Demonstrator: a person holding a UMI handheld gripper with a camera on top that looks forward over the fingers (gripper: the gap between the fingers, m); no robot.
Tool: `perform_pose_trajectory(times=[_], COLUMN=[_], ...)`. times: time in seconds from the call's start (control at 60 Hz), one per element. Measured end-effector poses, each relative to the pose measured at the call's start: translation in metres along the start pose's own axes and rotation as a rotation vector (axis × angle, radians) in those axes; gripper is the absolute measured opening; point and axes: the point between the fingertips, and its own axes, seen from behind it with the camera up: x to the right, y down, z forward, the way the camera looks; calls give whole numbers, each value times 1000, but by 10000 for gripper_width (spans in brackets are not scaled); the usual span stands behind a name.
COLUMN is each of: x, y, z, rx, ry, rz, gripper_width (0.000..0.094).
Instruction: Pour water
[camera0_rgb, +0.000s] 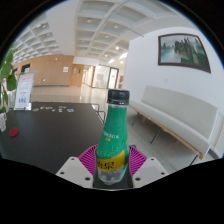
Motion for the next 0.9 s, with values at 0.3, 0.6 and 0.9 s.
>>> perform_pose_trajectory(times=[0.3,0.6,0.9], x=[-11,-231,-526], y=[-162,-341,-294], z=[-29,-61,-87], rx=[229,633,1062], ry=[236,366,282], rz=[-351,-1037,-1858], gripper_width=[392,394,396])
